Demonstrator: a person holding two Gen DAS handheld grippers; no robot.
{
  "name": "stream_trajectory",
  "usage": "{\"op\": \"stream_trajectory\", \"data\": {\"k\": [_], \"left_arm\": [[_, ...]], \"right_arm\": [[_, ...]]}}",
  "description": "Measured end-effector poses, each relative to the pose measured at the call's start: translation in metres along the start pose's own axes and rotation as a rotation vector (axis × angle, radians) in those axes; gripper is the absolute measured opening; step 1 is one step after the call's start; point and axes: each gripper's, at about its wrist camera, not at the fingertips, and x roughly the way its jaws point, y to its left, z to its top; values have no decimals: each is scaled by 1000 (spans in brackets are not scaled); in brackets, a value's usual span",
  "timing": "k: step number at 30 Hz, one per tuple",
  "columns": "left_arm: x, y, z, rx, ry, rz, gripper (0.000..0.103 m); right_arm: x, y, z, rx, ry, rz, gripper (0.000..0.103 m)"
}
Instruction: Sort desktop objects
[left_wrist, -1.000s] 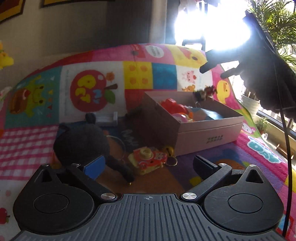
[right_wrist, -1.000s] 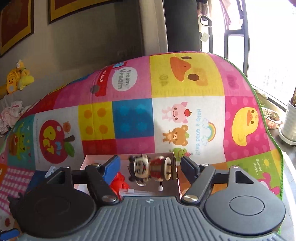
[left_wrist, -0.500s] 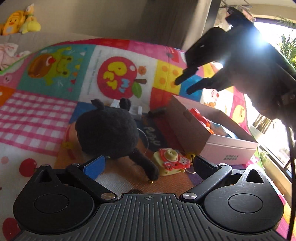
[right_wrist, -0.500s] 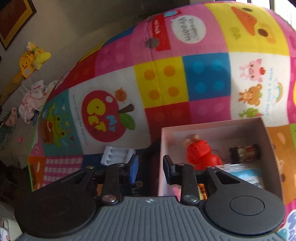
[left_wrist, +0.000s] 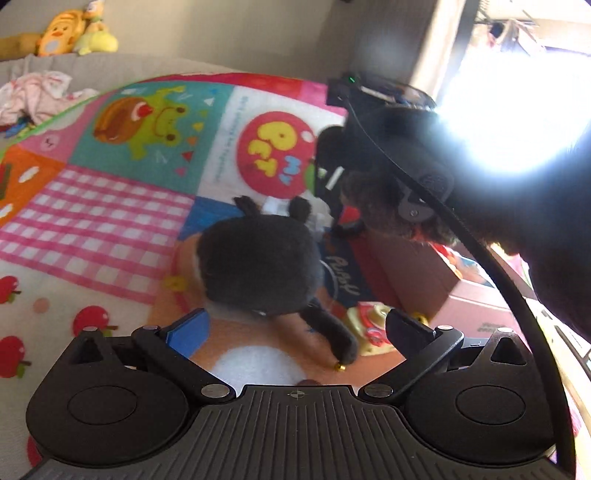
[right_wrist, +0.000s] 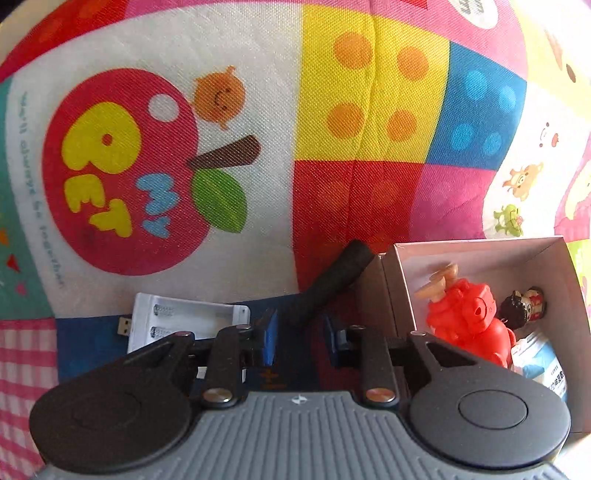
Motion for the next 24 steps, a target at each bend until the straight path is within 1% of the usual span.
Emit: {"op": "stream_trajectory", "data": {"k": [1,4,5,8,9,12,16,19,22,24], "left_arm": [[1,2,1,-11,1,8,103],[2,5,3,-27,13,7,103],[1,5,2,-24,12,1,103],[0,3,2,-2,7,-18,103],[0,2,1,2,7,-22,103],[0,2,1,3,13,-39,103],[2,2,1,4,23,-63,103],[2,1,1,20,41,-110,103],[-1,-5,-2,56,24,-134,103],[-1,-8,-3,75,20,-142,103]], "right_arm": [[6,-1,1,25,20,4,24],[8,-4,4,79,6,15,24],[8,-4,5,80,-2,17,23],[4,-4,0,27,-27,39,22],[-1,-7,-3,13,-32,63,21],[-30,-26,-22,-49,-54,174,18],[-77,-71,-67,-136,-59,299,17],[-104,-106,-109,-193,-62,345,16],[-121,-131,-149,-229,-80,404,16],[-128,-148,-174,-248,-114,399,16]]}}
